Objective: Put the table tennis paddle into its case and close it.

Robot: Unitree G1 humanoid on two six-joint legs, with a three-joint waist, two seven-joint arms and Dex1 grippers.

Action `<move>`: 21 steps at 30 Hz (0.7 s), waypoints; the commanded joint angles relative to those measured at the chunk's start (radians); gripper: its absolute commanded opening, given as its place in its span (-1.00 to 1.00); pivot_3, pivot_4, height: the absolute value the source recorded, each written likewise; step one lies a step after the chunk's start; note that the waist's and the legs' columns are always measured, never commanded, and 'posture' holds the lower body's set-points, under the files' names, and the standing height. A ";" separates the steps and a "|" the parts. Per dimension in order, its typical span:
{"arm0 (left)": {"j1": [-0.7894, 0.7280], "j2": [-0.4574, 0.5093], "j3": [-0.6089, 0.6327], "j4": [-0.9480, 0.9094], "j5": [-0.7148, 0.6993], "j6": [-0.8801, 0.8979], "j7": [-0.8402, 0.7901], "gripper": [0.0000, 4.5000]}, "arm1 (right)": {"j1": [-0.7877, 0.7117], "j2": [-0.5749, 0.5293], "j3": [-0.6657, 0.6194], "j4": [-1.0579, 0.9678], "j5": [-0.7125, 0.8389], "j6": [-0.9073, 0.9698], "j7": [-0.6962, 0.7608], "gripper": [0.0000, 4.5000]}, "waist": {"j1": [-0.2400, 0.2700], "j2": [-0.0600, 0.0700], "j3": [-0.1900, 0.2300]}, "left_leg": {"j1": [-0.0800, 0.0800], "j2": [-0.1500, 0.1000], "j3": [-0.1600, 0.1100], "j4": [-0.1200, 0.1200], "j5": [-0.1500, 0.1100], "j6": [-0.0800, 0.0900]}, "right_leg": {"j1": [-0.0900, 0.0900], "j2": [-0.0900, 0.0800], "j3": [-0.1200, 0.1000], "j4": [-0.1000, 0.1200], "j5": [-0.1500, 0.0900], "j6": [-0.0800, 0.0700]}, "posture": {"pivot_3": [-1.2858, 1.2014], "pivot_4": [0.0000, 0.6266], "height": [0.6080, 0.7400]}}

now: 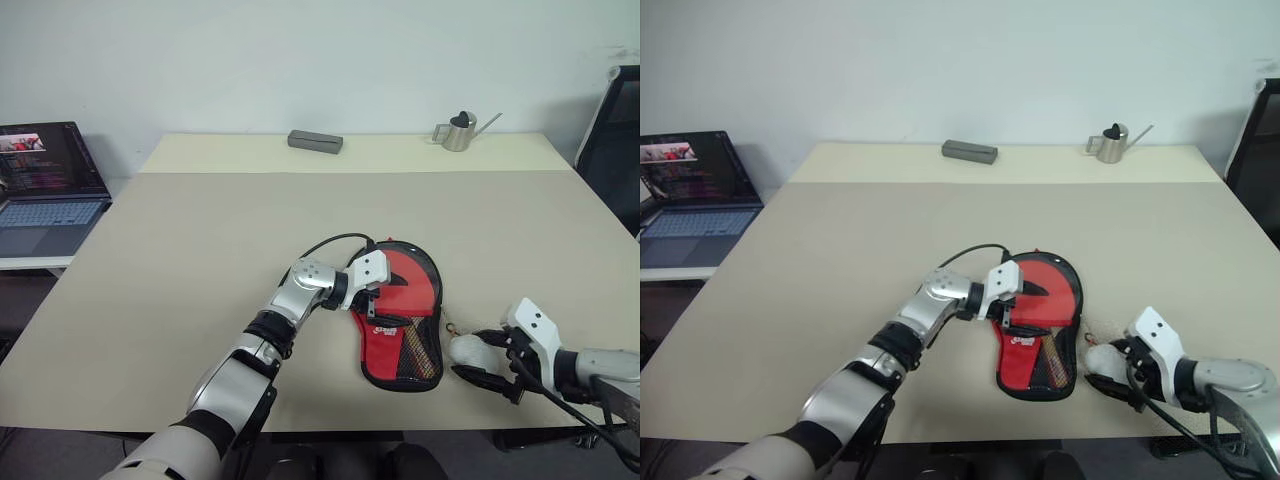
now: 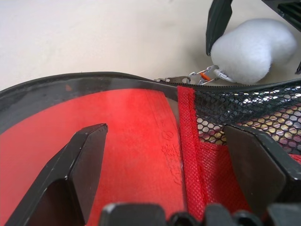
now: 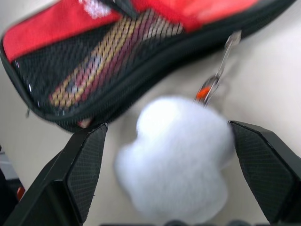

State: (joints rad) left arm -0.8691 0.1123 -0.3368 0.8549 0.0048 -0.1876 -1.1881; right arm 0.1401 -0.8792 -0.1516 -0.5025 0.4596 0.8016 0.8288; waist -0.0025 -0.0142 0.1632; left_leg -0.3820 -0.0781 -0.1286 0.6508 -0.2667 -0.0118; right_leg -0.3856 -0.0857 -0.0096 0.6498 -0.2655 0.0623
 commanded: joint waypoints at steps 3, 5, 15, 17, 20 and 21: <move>-0.002 -0.006 -0.024 0.032 0.044 -0.035 -0.001 0.90 | -0.005 -0.014 -0.006 -0.013 -0.013 -0.034 0.001 0.71 | 0.000 0.000 0.000 | 0.000 0.000 0.000 0.000 0.000 0.000 | 0.000 0.000 0.000 0.000 0.000 0.000 | 0.03 -0.52 1.00; -0.006 -0.007 -0.030 0.050 0.058 -0.053 0.009 0.90 | -0.006 -0.011 -0.006 -0.014 -0.014 -0.036 -0.003 0.41 | 0.000 0.000 0.000 | 0.000 0.000 0.000 0.000 0.000 0.000 | 0.001 0.000 0.000 0.000 0.000 0.000 | 0.03 -0.52 1.00; 0.011 -0.029 -0.045 0.151 0.083 -0.050 0.020 0.90 | -0.009 0.000 -0.017 -0.031 0.003 -0.025 -0.029 -0.87 | 0.003 0.000 -0.002 | 0.003 0.000 -0.003 0.008 -0.001 0.002 | 0.009 0.000 -0.003 -0.001 0.001 0.002 | 0.03 -0.52 1.00; 0.020 -0.036 -0.038 0.174 0.073 -0.030 0.012 0.90 | -0.006 -0.001 -0.026 -0.043 0.009 -0.018 -0.032 -0.92 | 0.003 0.000 -0.003 | 0.004 0.000 -0.003 0.009 -0.002 0.003 | 0.011 0.000 -0.003 -0.001 0.001 0.003 | 0.03 -0.52 1.00; 0.037 -0.043 -0.026 0.191 0.060 -0.013 -0.008 0.90 | -0.001 -0.005 -0.047 -0.065 0.024 0.001 -0.036 -0.92 | 0.003 -0.001 -0.006 | 0.005 0.000 -0.003 0.010 -0.002 0.003 | 0.012 0.000 -0.003 -0.002 0.000 0.006 | 0.03 -0.52 1.00; 0.041 -0.044 -0.025 0.195 0.062 -0.013 -0.012 0.90 | 0.001 -0.007 -0.055 -0.071 0.029 0.007 -0.037 -0.92 | 0.003 -0.001 -0.006 | 0.005 0.000 -0.003 0.010 -0.002 0.004 | 0.012 0.000 -0.003 -0.002 -0.001 0.007 | 0.03 -0.52 1.00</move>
State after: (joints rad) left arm -0.8784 0.0733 -0.3094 0.9802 0.0110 -0.2286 -1.1613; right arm 0.1411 -0.8805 -0.1674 -0.5374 0.4685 0.8017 0.7947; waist 0.0009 -0.0151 0.1570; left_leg -0.3771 -0.0785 -0.1323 0.6603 -0.2691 -0.0082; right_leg -0.3732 -0.0855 -0.0131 0.6477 -0.2664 0.0688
